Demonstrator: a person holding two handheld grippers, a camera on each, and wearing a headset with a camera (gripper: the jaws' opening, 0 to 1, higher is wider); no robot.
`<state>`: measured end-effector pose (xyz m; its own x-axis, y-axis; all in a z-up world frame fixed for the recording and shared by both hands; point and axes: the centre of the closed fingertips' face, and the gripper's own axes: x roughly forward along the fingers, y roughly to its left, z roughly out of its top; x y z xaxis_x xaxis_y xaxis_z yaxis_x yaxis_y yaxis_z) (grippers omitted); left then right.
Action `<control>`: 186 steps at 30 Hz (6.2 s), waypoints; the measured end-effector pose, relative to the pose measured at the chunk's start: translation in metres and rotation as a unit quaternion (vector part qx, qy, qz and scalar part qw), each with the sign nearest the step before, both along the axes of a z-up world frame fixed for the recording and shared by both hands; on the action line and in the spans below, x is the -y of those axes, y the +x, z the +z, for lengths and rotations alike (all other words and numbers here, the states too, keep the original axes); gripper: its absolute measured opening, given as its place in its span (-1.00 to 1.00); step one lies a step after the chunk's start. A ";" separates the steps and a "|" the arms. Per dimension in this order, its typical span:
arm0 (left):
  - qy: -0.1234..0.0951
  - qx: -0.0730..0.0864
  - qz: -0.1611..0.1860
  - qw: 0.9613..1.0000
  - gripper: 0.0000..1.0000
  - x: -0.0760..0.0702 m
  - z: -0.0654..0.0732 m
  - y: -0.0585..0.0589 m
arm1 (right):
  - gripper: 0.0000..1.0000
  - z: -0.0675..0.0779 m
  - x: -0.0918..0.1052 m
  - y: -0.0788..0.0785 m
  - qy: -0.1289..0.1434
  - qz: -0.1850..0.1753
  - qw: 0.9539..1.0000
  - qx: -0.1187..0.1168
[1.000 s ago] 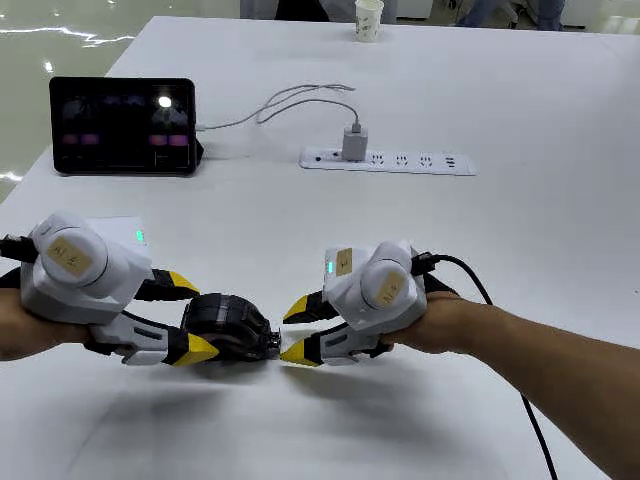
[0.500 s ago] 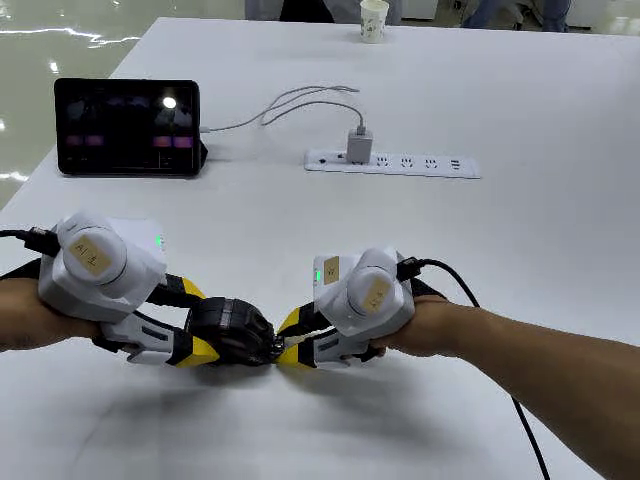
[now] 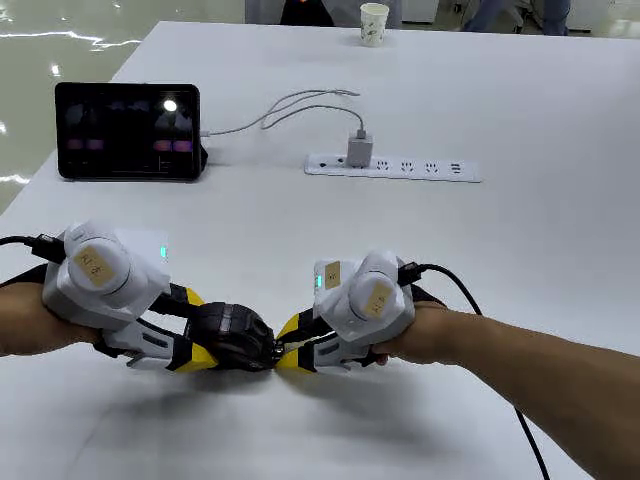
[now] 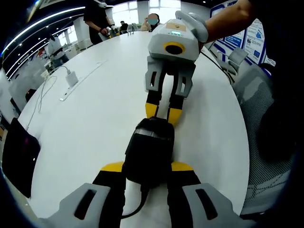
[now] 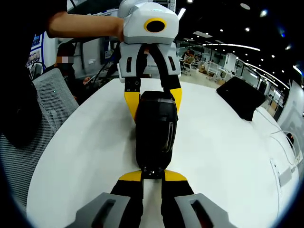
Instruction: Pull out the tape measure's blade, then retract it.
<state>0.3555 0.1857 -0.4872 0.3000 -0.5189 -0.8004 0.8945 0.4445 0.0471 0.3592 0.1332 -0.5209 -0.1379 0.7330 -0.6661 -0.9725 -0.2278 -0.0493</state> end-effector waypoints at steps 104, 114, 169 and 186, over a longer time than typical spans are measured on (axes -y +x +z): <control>0.012 -0.009 -0.031 0.999 -0.50 0.000 -0.001 -0.001 | -0.83 0.000 0.087 0.014 -0.038 -0.021 0.999 0.000; 0.012 -0.009 -0.032 0.999 -0.50 0.000 -0.001 -0.001 | -0.82 0.000 0.097 0.016 -0.041 -0.025 0.999 0.000; 0.013 -0.014 -0.035 0.999 -0.50 0.001 0.000 -0.001 | -0.83 0.000 0.172 0.025 -0.090 -0.044 0.995 -0.004; 0.016 -0.015 -0.038 0.999 -0.50 0.001 -0.001 -0.001 | -0.83 0.002 0.192 0.029 -0.117 -0.041 0.992 0.002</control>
<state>0.3543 0.1850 -0.4878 0.2359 -0.5138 -0.8249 0.9267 0.3743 0.0318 0.3878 -0.0588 -0.5187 -0.0815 0.5676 -0.8193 -0.9881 -0.1536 -0.0081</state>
